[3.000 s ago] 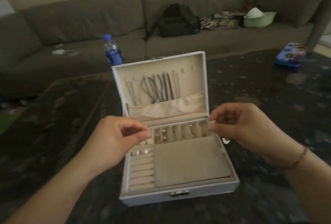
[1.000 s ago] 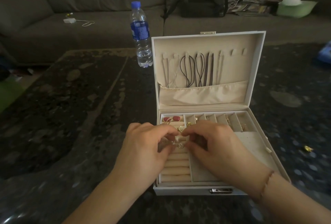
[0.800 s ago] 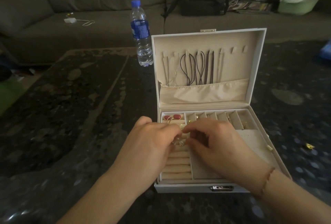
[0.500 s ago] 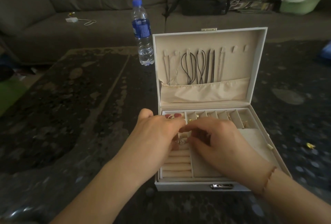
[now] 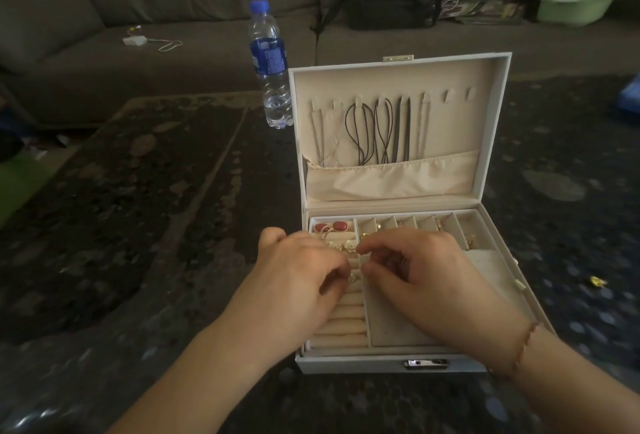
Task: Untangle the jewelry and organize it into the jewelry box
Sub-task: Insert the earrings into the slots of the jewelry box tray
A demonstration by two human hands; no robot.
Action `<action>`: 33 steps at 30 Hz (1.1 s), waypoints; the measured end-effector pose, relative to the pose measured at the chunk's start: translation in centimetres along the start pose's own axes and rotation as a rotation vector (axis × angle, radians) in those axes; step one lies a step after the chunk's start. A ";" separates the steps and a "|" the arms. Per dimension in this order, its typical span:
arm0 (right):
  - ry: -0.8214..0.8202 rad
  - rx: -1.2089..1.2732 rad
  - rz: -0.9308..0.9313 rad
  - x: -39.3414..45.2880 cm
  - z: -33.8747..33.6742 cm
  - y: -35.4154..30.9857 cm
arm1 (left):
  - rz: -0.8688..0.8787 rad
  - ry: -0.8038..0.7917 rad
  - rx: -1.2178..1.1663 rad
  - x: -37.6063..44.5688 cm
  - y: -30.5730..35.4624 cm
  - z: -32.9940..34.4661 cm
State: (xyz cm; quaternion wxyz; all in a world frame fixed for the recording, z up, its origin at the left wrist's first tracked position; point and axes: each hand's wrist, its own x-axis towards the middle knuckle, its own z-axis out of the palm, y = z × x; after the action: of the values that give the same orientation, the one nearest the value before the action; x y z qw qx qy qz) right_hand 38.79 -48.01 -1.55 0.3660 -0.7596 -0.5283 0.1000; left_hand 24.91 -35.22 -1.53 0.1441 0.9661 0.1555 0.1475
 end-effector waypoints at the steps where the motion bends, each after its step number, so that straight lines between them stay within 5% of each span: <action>1: 0.001 0.002 0.000 0.0 0.0 0.0 | -0.002 0.011 -0.005 0.0 -0.1 0.1; 15: 0.145 -0.004 -0.019 -0.6 -1.3 0.5 | -0.023 0.053 -0.099 0.0 -0.2 0.2; 25: 0.291 -0.029 -0.059 -5.2 -4.6 3.2 | 0.110 0.117 0.268 0.2 0.8 1.2; 30: 0.351 -0.114 -0.047 -9.2 -9.3 5.7 | 0.221 0.238 0.064 0.7 4.9 1.5; 33: 0.325 -0.254 0.208 -11.1 -12.9 9.4 | 0.354 0.186 -0.144 2.7 10.4 2.8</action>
State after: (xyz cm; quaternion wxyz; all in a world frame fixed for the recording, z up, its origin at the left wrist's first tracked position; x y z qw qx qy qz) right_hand 47.92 -65.14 -1.16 0.3355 -0.8561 -0.3895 -0.0537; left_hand 30.99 -44.44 -0.04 0.1694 0.9477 -0.0150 0.2700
